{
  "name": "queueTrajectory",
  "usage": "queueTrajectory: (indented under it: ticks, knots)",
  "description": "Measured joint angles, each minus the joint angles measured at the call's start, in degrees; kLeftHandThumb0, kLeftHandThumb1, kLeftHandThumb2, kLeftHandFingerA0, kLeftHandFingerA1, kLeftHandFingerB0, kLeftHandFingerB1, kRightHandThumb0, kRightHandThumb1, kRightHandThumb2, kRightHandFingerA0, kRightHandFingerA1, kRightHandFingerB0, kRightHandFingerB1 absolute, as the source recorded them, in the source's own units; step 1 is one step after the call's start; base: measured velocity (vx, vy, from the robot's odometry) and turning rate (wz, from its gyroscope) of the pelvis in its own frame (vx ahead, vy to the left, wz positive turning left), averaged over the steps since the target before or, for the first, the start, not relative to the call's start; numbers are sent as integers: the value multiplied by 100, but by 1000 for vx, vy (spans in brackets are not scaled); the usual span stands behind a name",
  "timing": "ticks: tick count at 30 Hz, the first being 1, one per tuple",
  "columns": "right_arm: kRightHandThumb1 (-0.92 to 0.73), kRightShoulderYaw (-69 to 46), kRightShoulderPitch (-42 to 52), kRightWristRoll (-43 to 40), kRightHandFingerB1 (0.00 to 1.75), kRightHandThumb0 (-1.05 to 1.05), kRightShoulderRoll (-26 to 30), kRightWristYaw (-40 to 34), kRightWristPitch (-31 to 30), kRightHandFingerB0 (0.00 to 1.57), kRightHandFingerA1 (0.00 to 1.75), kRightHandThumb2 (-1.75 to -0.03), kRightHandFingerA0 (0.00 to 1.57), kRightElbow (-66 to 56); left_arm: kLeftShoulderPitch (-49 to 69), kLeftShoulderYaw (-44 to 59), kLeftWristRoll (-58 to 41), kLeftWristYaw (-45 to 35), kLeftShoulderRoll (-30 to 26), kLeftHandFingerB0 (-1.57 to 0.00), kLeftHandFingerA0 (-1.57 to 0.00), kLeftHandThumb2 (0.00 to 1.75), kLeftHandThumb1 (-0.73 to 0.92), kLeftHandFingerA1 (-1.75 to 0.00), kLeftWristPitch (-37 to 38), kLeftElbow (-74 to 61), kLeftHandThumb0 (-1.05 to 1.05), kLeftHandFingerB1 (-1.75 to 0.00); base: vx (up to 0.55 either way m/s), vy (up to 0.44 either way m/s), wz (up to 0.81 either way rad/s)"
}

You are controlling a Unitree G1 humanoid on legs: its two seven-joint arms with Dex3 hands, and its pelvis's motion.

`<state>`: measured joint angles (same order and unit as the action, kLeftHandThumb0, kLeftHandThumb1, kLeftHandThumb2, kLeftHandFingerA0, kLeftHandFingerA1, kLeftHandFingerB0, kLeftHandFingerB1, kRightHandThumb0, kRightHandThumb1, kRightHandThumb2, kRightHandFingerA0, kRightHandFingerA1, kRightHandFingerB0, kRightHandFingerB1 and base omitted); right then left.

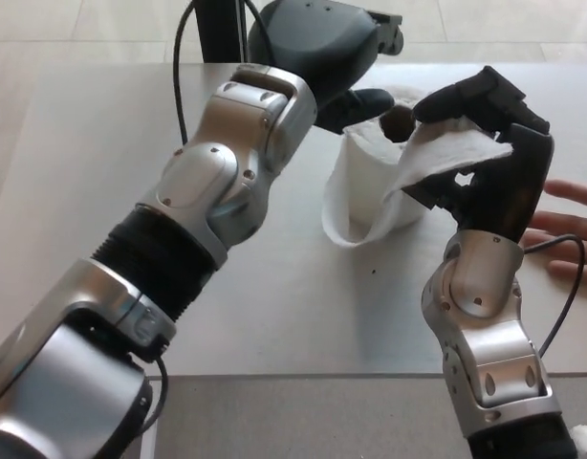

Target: A toilet paper roll is kept in the middle of the desk infront of the robot. The robot places its left hand on the top of the toilet paper roll to hold it still and uses its right hand to tear off a piece of toilet paper from it and hands the paper to a person

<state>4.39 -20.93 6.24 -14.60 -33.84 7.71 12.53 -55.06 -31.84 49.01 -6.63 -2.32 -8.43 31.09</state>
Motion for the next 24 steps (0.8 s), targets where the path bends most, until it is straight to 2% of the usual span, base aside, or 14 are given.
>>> queueTrajectory:
  ticks: [3,4,5,6,9,11,15,16,18,19,21,22,23,24]
  knots:
    - [-34,-35,7,5,141,-21,1,-55,5,107,160,-132,116,97,-4,-10,-1,90,106,-46,-55,67,91,-55,2,131,-64,-43,0,0,0]
    - [-42,-54,12,4,125,-20,2,-70,11,120,137,-117,133,120,-12,-19,0,118,133,-46,-57,66,91,-62,2,177,-65,-43,0,0,0]
    - [-41,-72,18,3,125,-20,3,-87,14,119,136,-116,132,137,-20,-26,-1,143,160,-47,-58,66,90,-58,3,229,-65,-44,0,0,0]
    - [-48,-87,22,1,142,-23,4,-98,13,102,163,-99,111,138,-21,-28,-1,168,185,-48,-60,66,89,-60,3,268,-63,-44,0,0,0]
    - [-59,-148,33,-9,138,-27,4,-139,13,100,165,-83,111,135,-28,-80,4,271,261,-47,-59,67,91,-61,3,406,-64,-43,0,0,0]
    - [-66,-157,34,-7,88,-33,5,-166,14,101,150,-67,111,135,-32,-109,8,310,276,-46,-67,67,92,-67,3,463,-65,-42,0,0,0]
    - [-64,-166,36,-8,92,-30,5,-202,65,108,145,-75,116,154,-53,-214,38,348,308,-48,-71,67,91,-75,5,501,-63,-42,0,0,0]
    - [-67,-190,42,-22,79,-31,5,-213,98,103,136,-66,114,153,-52,-258,39,363,302,-46,-56,70,92,-57,5,522,-65,-43,0,0,0]
    - [-65,-250,44,-68,70,-31,5,-226,129,98,129,-61,112,149,-50,-282,34,364,280,-51,-57,71,92,-65,6,540,-65,-46,0,0,0]
    - [-60,-285,45,-111,75,-27,4,-232,143,91,156,-68,109,146,-48,-289,31,364,264,-52,-61,67,92,-70,6,546,-63,-47,0,0,0]
    - [-60,-314,54,-154,75,-27,4,-258,146,91,156,-68,109,124,-39,-299,27,372,241,-52,-61,67,92,-70,6,556,-63,-47,0,0,0]
    - [-36,-321,55,-172,130,-11,4,-272,146,117,140,-118,129,108,-30,-302,26,377,230,-48,-61,67,91,-63,6,560,-62,-46,0,0,0]
    - [-26,-325,59,-188,160,-7,4,-287,146,96,173,-150,105,92,-23,-306,25,384,221,-49,-64,67,91,-66,5,570,-60,-47,0,0,0]
    - [-27,-327,64,-190,161,1,4,-304,145,96,175,-154,105,68,-24,-309,26,397,220,-50,-65,67,90,-70,5,601,-59,-49,0,0,0]
